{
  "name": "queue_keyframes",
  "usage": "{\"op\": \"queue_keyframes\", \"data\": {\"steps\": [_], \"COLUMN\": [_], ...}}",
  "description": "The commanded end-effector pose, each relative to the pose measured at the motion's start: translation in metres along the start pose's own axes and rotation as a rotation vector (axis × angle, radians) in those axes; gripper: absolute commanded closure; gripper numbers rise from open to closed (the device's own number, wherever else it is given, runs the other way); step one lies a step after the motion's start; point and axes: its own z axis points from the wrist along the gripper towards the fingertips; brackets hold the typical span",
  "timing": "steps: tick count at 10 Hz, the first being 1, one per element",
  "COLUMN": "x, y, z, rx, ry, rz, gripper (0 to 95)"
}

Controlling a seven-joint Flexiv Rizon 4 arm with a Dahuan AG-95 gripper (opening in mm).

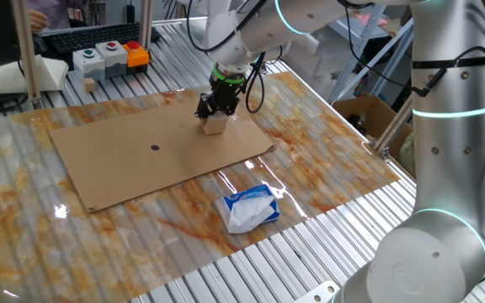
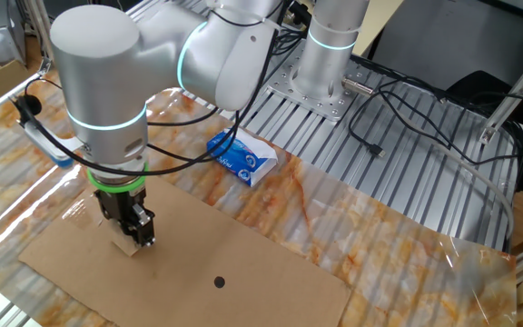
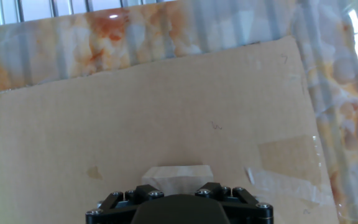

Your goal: Hold a small block with the gripper and sweep it from left to right on the table

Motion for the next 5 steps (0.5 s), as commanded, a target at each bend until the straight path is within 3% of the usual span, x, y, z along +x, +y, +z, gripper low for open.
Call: {"op": "queue_keyframes", "data": {"steps": [1, 5], "x": [0.0, -0.001], "y": [0.002, 0.016], "z": [0.002, 0.001], "rx": [0.0, 0.006], "ry": [0.004, 0.006], "rz": [0.005, 0.024], "gripper": [95.0, 95.0]}}
